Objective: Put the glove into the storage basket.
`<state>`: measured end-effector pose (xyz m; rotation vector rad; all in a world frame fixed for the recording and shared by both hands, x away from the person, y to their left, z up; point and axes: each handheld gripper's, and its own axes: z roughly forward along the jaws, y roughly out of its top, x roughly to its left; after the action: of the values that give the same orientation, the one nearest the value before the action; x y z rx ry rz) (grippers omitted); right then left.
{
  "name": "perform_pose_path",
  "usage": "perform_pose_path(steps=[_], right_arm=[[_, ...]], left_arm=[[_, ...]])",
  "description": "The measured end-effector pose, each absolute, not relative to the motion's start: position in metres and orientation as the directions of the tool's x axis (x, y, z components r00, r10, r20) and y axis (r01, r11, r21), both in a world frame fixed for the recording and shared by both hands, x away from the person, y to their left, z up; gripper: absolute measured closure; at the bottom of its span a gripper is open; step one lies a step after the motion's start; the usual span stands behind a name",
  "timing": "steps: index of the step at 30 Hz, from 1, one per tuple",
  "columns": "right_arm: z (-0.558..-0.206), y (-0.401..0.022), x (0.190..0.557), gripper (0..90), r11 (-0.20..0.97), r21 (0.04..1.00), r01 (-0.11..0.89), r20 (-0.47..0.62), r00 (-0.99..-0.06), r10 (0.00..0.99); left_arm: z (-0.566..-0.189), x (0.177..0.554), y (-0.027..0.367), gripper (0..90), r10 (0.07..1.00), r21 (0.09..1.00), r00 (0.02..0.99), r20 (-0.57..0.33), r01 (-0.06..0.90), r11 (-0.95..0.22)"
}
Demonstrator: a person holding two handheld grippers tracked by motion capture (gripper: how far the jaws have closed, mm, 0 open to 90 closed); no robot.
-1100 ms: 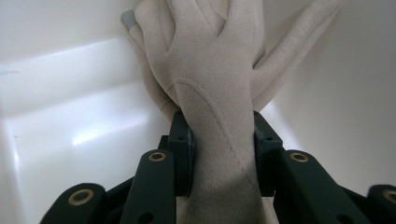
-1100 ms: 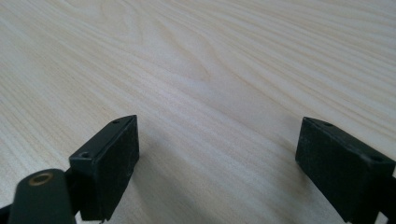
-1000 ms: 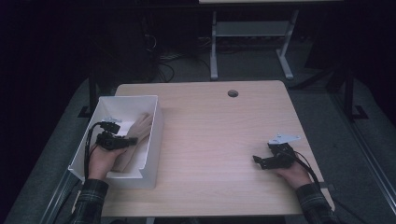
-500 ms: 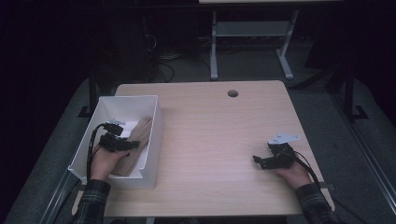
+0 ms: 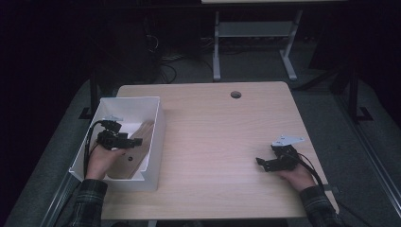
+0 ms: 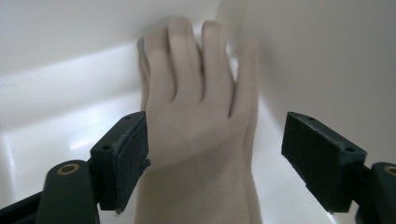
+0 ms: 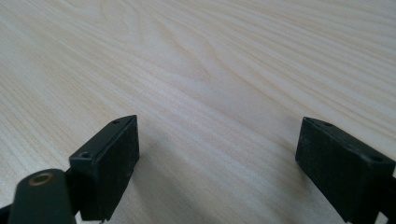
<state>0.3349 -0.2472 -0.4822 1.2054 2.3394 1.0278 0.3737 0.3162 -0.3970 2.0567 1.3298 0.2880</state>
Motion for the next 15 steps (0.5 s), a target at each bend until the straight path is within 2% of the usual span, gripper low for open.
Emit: perform_pose_path(steps=[15], right_arm=[[-0.482, -0.247, 0.335, 12.8, 0.387, 0.720, 0.576, 0.045, -0.595, 0.802]], left_arm=[[-0.338, 0.376, 0.302, 21.7, 0.840, 0.693, 0.519, -0.160, 0.665, -0.278]])
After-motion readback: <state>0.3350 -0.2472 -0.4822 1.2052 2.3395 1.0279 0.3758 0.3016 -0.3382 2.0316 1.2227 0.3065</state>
